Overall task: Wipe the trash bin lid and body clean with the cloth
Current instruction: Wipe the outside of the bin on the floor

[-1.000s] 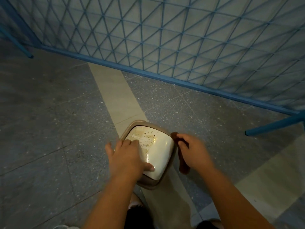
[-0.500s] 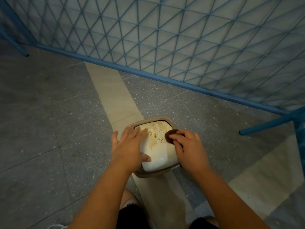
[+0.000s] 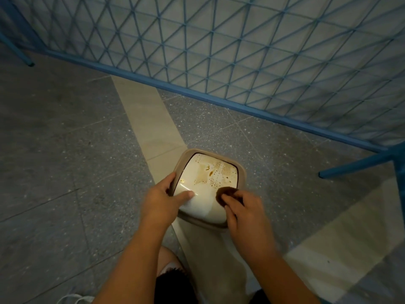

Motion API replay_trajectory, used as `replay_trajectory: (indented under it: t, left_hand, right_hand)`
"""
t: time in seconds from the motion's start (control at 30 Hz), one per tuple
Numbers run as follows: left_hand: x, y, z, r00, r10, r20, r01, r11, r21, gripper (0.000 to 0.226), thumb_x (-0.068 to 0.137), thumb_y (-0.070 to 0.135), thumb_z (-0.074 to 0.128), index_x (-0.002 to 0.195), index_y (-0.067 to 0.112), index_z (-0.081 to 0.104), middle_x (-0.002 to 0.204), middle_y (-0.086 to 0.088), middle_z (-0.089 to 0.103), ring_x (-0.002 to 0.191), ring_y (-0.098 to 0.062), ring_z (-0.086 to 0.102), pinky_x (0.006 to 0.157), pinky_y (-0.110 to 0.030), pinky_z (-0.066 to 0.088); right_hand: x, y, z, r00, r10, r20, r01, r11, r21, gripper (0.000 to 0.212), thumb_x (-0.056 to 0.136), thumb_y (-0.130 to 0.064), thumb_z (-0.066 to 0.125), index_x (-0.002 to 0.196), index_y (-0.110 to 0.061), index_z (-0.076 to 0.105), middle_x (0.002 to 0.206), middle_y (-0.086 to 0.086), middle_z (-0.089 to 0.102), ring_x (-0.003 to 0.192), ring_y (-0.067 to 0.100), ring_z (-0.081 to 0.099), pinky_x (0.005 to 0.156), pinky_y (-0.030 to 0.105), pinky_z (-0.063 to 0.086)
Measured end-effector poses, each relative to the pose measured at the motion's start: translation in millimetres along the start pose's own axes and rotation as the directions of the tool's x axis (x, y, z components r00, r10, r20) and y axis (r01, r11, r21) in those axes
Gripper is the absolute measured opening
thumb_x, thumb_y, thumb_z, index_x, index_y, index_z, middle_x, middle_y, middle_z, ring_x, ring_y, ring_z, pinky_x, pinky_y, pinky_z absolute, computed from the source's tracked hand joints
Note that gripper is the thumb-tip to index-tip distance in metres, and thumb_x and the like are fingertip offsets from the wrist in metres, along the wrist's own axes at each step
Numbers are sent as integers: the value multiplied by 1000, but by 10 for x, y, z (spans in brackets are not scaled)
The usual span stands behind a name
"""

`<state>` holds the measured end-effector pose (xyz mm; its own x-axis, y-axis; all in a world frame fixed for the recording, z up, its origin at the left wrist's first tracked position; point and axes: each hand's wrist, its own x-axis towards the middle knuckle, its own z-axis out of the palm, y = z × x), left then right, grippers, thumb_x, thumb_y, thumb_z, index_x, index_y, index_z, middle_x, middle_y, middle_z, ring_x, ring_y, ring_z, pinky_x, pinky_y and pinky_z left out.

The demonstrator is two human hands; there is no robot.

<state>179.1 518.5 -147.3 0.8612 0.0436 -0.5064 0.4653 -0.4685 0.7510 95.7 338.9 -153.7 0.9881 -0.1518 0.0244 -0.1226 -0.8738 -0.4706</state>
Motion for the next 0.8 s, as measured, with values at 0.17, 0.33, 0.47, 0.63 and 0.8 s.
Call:
replay_trajectory:
  t: [0.17,0.33,0.47,0.63,0.8]
  left_hand:
    - [-44,-27,93,999,31,-9,-29,988,149,100,49,45,87,137,39,40,126,11,58,114,-17,55,98,-46,46]
    - [-22,-35,130,999,48,-18,-44,984,171,106,40,60,78,137,41,39,129,13,58,117,-18,55,99,-49,46]
    - [-2,-31,101,998,59,-13,-56,984,172,99,51,46,86,138,39,40,129,12,57,120,-19,54,101,-49,43]
    - [27,-59,88,996,87,-23,-81,977,199,93,61,35,86,141,35,38,133,8,55,120,-18,52,103,-45,42]
    - [20,-50,67,995,97,13,-97,967,236,99,57,49,84,142,36,35,134,11,53,123,-18,50,104,-48,40]
  right_hand:
    - [140,-69,47,977,-213,4,211,966,-148,31,83,-18,55,111,-21,67,112,2,62,95,25,55,72,35,53]
    - [471,109,-16,999,29,-27,-30,999,-40,28,86,-13,61,112,-20,69,113,8,65,98,32,54,80,41,52]
    - [288,76,-40,999,2,-43,-5,998,-61,28,86,-12,58,112,-17,68,113,8,65,98,31,55,77,41,53]
    - [212,-219,63,949,-303,87,310,947,-87,29,82,-17,53,104,-23,70,108,-1,64,91,23,55,70,35,53]
    - [721,-138,88,996,-85,35,86,996,-37,28,90,-19,52,113,-23,68,112,3,64,102,26,51,84,41,49]
